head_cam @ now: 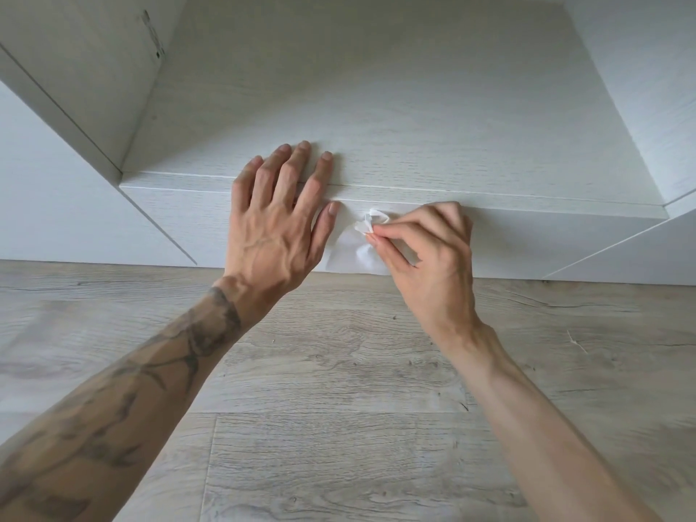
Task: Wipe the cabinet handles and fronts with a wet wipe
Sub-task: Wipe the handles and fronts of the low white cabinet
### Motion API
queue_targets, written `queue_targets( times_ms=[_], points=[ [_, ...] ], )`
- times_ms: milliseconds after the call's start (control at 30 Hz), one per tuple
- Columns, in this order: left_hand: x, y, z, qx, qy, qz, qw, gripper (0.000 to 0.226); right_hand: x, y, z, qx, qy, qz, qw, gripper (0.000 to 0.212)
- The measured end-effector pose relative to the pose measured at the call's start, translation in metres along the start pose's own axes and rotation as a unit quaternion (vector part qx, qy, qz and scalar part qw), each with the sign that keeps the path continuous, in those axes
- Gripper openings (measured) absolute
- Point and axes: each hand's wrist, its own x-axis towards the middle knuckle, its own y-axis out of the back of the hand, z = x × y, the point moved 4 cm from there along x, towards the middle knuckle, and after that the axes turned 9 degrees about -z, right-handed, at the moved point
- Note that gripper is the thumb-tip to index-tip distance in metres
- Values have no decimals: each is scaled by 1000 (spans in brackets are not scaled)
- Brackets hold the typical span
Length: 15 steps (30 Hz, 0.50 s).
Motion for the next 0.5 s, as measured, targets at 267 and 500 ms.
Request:
queue_targets(
  times_ms=[267, 500],
  points=[
    [-1, 3, 1, 0, 1, -1, 1000, 57, -9, -2, 0, -16, -26, 2, 1000, 7],
    [0, 3, 1, 5, 4, -1, 1000, 58, -15, -1, 1, -57, -9, 6, 998, 13]
  ],
)
